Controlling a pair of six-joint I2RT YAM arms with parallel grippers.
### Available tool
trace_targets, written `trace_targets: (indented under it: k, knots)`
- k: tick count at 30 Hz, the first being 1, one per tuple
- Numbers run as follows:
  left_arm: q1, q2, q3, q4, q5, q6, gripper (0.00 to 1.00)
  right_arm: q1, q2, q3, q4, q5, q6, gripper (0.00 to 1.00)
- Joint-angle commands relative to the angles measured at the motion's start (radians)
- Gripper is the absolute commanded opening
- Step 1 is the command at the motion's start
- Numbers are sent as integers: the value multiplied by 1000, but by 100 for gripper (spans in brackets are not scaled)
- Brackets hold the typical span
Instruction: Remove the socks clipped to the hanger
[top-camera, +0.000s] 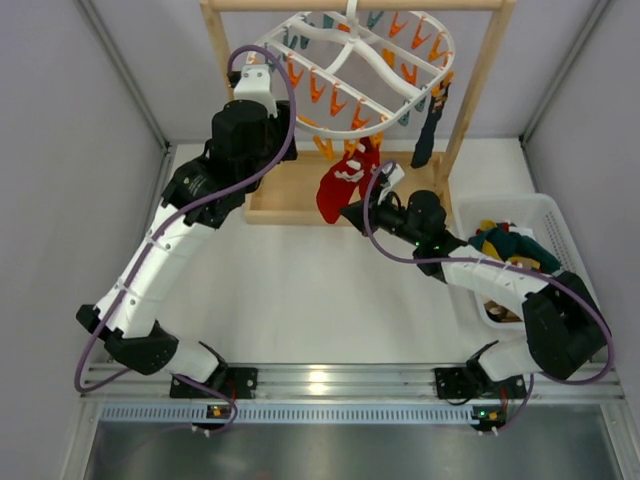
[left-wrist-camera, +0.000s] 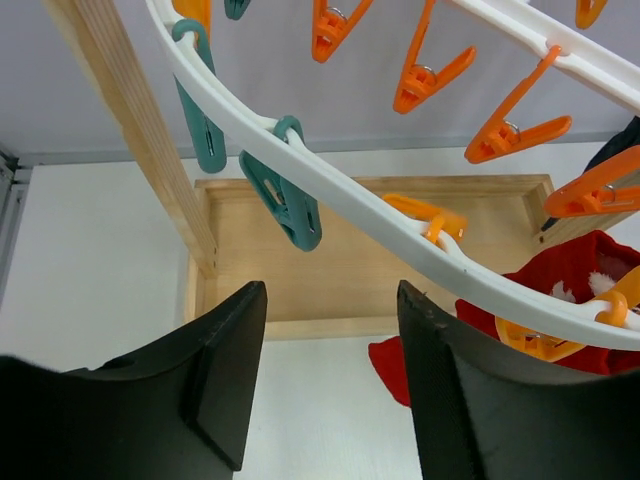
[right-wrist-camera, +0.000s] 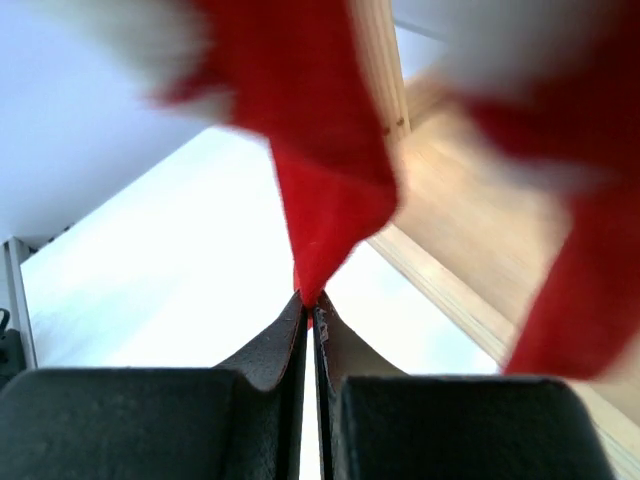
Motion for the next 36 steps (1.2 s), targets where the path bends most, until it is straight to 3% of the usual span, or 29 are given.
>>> trace_targets:
  k: [1,6,9,14,19,26,32,36]
  knots:
    - [4,-32,11,-2,-5,-12,61,30,-60,-25,125,28,-7,0]
    - [4,-55,0,-2,18,-20,81,63,-90,-40,97,101,-37,0]
    - [2,-87,-6,0,87,-43,86,108,-111,-40,68,177,-80,0]
    - [-8,-129,5,1,189,-77,89,209,-148,-48,44,357,-120,0]
    - [-34,-152,-3,0,200,-92,91,274,-157,-39,2,566,-90,0]
    - [-59,-154,-23,3,246,-133,92,289,-136,-71,24,613,-41,0]
    - [-270,-45,78,-2,9,-87,99,310,-110,-55,16,564,-48,0]
    - [-333,24,164,-2,-108,-52,99,332,-122,-51,2,588,-61,0]
